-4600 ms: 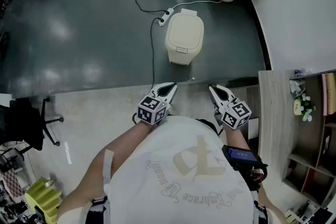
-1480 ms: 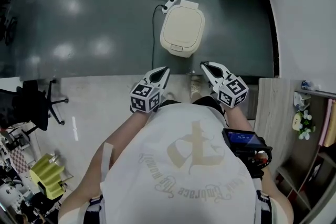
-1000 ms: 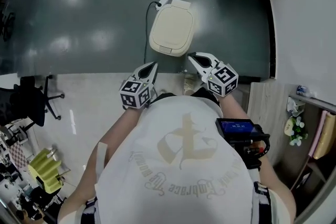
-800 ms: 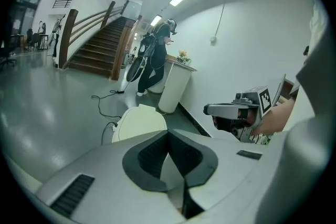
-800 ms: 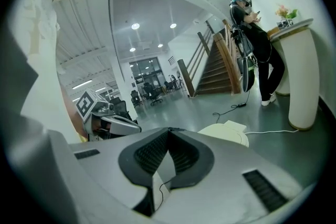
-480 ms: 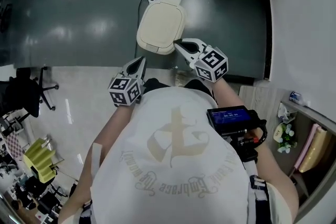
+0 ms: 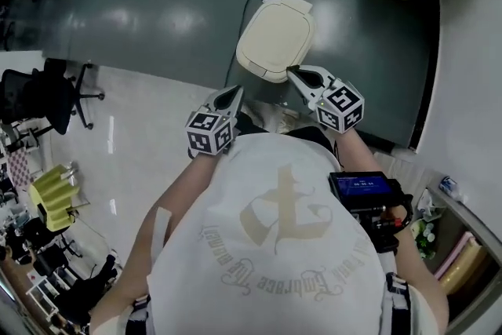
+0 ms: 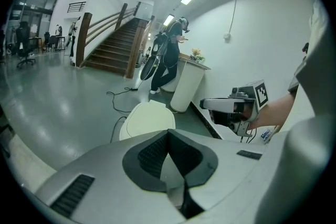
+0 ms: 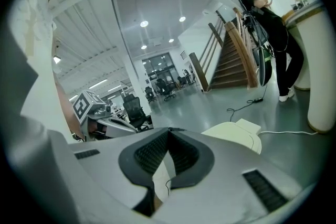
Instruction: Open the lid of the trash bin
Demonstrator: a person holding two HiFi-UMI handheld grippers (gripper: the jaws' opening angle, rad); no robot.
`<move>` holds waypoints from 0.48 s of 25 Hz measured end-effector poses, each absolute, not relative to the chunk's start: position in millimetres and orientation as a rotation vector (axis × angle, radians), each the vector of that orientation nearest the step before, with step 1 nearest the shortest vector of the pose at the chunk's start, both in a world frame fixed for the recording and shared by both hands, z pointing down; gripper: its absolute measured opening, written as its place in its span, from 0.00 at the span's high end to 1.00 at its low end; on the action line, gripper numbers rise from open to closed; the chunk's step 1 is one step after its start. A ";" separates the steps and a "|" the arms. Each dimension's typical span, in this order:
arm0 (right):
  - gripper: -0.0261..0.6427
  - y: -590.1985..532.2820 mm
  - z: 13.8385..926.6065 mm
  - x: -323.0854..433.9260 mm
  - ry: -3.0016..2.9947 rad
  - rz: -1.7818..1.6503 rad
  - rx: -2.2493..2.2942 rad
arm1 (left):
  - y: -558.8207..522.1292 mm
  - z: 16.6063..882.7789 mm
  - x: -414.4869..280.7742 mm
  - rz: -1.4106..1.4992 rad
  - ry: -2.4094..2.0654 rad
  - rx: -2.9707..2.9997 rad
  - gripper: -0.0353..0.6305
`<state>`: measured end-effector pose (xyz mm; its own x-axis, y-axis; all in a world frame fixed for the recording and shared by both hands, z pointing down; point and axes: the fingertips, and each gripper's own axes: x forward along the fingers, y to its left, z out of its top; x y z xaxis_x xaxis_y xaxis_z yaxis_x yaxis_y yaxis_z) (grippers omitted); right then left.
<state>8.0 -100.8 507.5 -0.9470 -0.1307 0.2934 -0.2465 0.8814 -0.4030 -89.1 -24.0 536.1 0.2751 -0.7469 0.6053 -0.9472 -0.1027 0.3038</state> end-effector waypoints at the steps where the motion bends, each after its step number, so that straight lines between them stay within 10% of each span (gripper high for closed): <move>1: 0.95 -99.5 509.9 6.9 -2.786 0.654 0.280 | -22.0 538.1 -89.6 0.395 -1.522 1.892 0.93; 12: 0.95 -114.8 531.2 -13.1 -2.772 0.684 0.283 | -31.2 569.3 -102.4 0.442 -1.487 1.857 0.93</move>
